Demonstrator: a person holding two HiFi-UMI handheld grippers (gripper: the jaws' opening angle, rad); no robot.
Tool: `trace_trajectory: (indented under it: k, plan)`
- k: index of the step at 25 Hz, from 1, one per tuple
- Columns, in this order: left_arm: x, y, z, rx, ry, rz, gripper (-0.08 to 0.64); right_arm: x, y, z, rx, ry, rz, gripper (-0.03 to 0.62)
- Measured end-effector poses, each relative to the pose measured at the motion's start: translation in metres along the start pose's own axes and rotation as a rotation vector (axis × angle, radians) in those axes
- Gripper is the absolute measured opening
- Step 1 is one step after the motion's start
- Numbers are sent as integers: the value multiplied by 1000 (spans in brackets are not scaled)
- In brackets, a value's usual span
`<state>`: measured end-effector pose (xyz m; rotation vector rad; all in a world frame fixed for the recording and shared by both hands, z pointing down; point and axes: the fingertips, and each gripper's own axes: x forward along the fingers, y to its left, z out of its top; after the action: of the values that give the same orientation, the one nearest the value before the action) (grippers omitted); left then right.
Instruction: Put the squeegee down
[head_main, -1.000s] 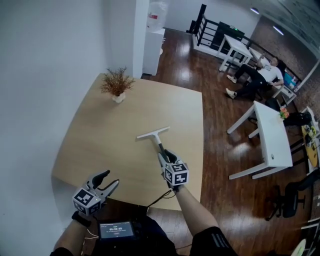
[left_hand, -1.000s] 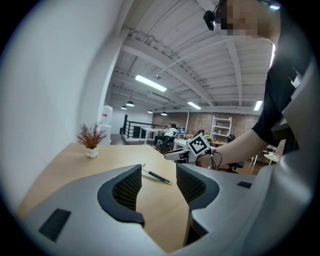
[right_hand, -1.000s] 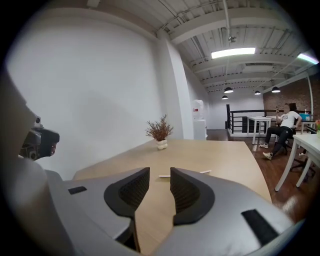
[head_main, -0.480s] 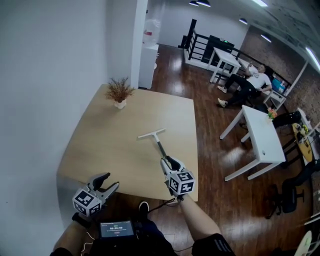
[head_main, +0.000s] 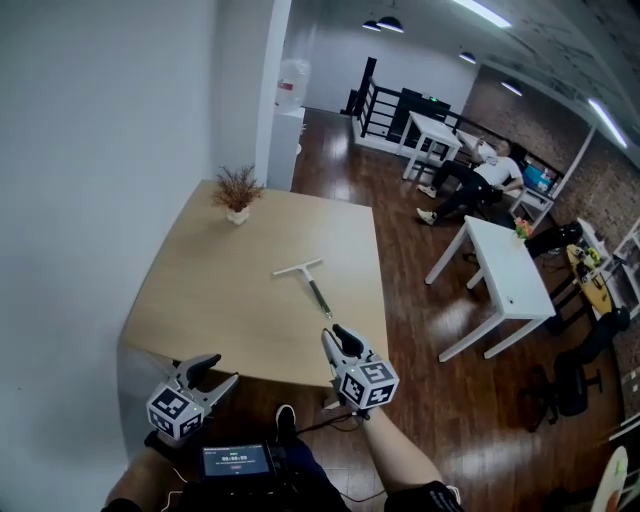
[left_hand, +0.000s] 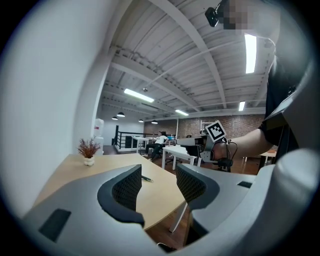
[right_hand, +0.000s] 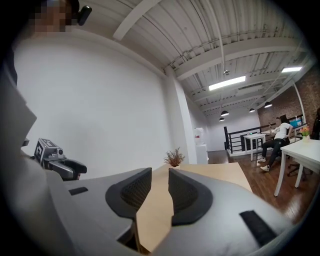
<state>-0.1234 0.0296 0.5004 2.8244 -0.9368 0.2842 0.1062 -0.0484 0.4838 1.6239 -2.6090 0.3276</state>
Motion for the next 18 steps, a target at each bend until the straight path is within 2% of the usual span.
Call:
trace_trajectory:
  k: [4, 8, 18]
  plan:
    - [-18, -18, 4, -33, -8, -9, 216, -31, 28, 11, -3, -13, -1, 127]
    - [-27, -17, -13, -15, 1, -26, 216, -52, 46, 8, -2, -5, -6, 122]
    - [-25, -40, -15, -44, -6, -52, 216, -90, 67, -6, 3, 31, -4, 107]
